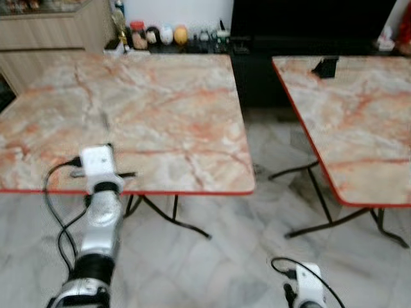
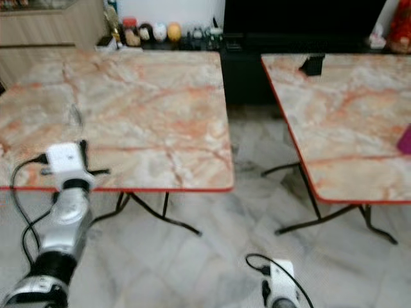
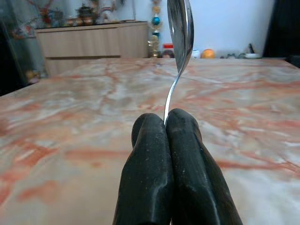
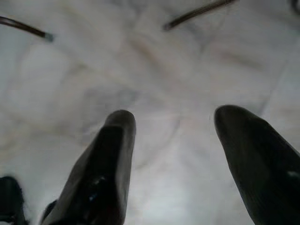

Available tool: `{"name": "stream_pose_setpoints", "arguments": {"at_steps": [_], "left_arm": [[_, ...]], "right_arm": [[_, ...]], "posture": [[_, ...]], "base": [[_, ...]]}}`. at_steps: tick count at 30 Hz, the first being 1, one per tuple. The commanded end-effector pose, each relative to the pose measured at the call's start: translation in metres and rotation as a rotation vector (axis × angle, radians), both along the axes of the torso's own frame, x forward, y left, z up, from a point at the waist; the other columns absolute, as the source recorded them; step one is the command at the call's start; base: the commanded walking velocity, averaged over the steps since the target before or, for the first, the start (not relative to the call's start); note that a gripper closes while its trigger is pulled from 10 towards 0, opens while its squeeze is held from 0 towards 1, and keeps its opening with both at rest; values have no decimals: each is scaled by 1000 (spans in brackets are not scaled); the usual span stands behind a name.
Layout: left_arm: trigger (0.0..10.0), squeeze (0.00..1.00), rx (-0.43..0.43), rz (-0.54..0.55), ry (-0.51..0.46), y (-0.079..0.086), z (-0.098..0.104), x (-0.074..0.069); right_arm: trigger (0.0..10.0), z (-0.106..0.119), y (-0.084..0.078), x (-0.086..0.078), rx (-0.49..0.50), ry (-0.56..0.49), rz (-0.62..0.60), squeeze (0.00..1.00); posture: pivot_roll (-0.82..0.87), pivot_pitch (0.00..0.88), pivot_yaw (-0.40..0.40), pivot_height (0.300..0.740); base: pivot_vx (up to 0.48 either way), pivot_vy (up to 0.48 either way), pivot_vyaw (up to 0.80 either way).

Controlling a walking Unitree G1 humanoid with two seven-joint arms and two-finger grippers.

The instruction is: Setting the table

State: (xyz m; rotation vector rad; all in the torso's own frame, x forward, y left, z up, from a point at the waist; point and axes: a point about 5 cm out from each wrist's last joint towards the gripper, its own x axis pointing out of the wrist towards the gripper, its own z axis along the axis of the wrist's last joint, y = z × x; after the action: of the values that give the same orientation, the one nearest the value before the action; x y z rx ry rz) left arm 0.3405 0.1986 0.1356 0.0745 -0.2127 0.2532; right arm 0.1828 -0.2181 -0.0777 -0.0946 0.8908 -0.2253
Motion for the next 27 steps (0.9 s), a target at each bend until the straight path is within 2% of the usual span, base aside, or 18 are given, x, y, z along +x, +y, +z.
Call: {"name": "stream_pose_setpoints", "arguments": {"at_steps": [1, 27], "left_arm": [[10000, 0, 3, 38, -10, 14, 5, -2], [10000, 0, -7, 15, 9, 9, 2, 0]], "right_arm": [[10000, 1, 11, 7, 23, -18, 19, 0], [10000, 3, 12, 11, 45, -43, -6, 0]], "posture": [[24, 38, -17, 740], [22, 51, -15, 740]], "base": [[0, -431, 775], [0, -432, 0]]}}
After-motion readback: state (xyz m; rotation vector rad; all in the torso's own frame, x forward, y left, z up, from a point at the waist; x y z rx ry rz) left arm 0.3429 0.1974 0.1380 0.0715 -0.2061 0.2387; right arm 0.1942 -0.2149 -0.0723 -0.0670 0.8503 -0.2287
